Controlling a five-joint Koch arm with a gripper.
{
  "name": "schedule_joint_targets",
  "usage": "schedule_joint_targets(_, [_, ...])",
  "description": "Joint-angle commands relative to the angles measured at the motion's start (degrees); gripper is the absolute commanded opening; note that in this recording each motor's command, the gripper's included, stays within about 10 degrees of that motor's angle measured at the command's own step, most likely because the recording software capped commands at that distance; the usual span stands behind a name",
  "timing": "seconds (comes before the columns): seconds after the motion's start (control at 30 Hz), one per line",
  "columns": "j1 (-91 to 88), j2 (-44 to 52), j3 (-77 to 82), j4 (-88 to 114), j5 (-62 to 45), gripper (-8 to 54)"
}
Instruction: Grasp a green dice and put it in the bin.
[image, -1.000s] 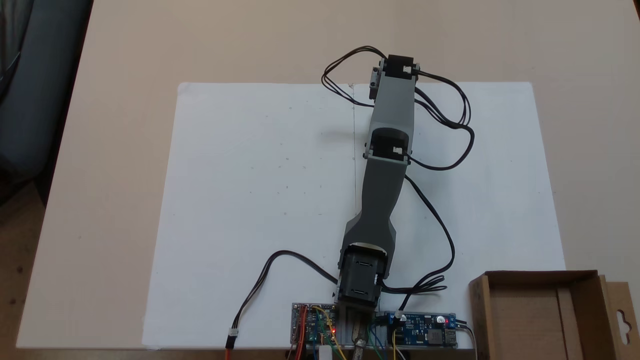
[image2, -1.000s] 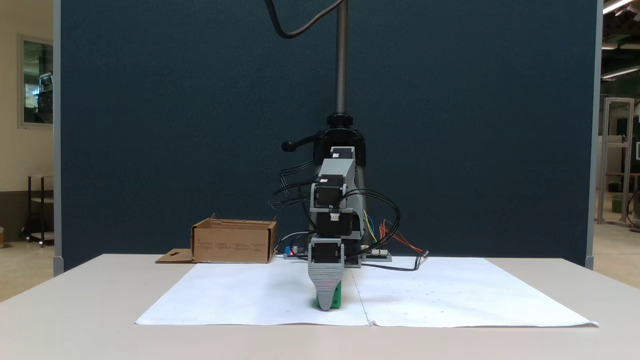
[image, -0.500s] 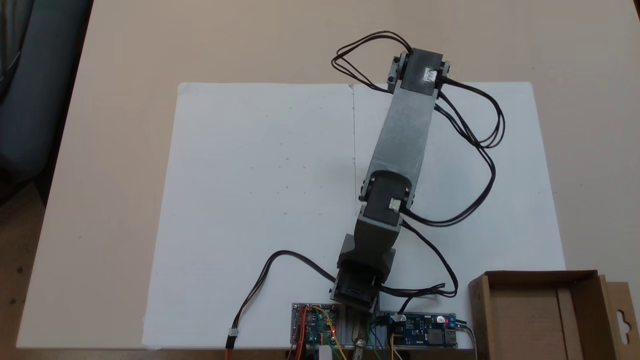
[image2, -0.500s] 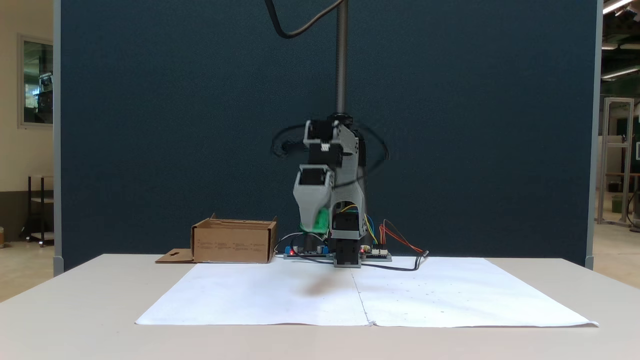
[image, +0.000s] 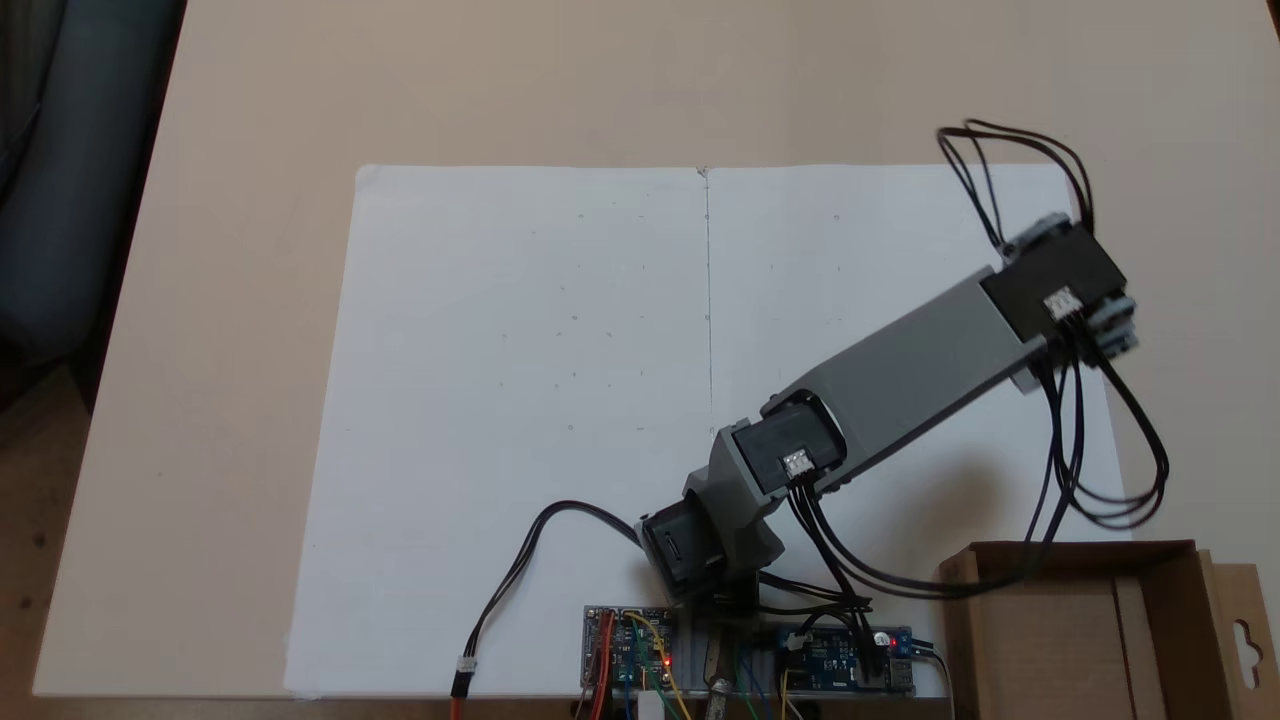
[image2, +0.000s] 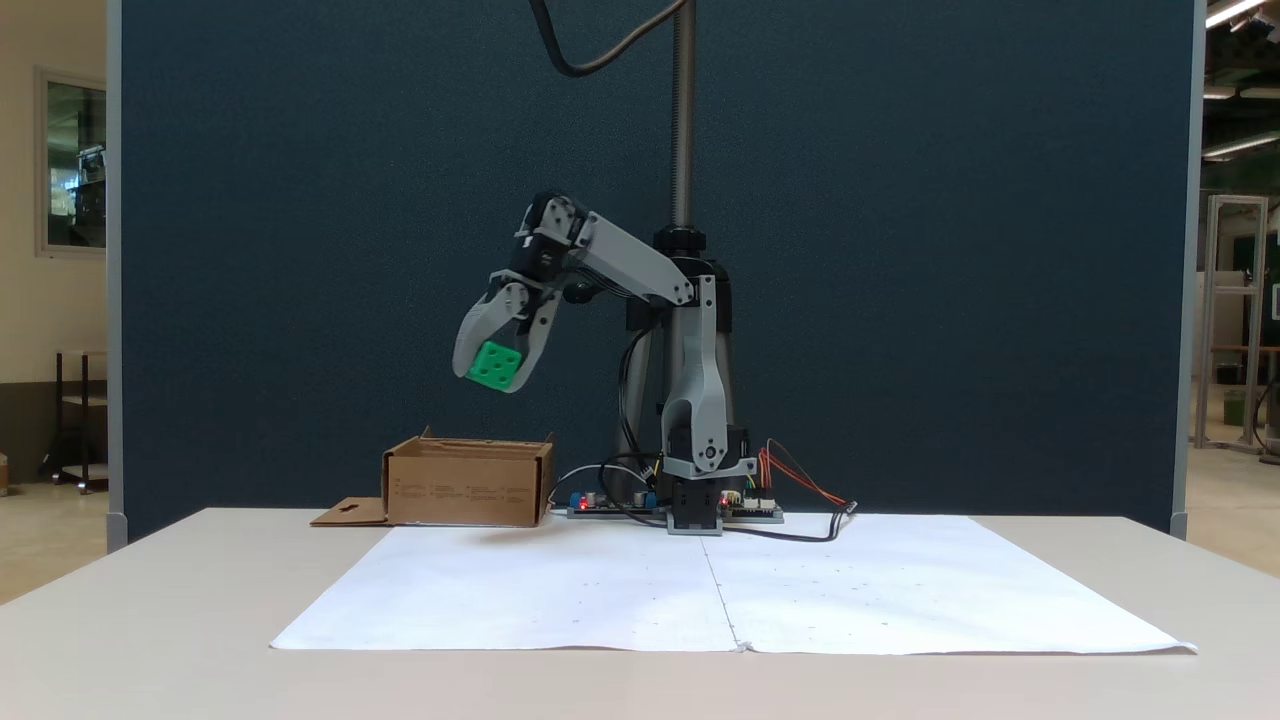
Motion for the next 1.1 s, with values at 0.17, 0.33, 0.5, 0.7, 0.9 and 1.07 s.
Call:
schedule_joint_targets(0.17, [21.6, 3.2, -3.3, 2.2, -8.3, 12.1])
schedule_joint_targets(0.33, [33.1, 0.0, -3.2, -3.4, -13.4, 12.1])
schedule_joint_targets(0.5, [37.4, -2.6, 0.8, -7.5, -15.6, 12.1])
schedule_joint_targets(0.7, [37.8, -2.5, 9.3, -11.3, -16.0, 12.1])
schedule_joint_targets(0.9, [37.3, -2.5, 12.3, -11.3, -16.0, 31.0])
schedule_joint_targets(1.07, [37.2, -2.5, 12.8, -11.2, -15.9, 47.8])
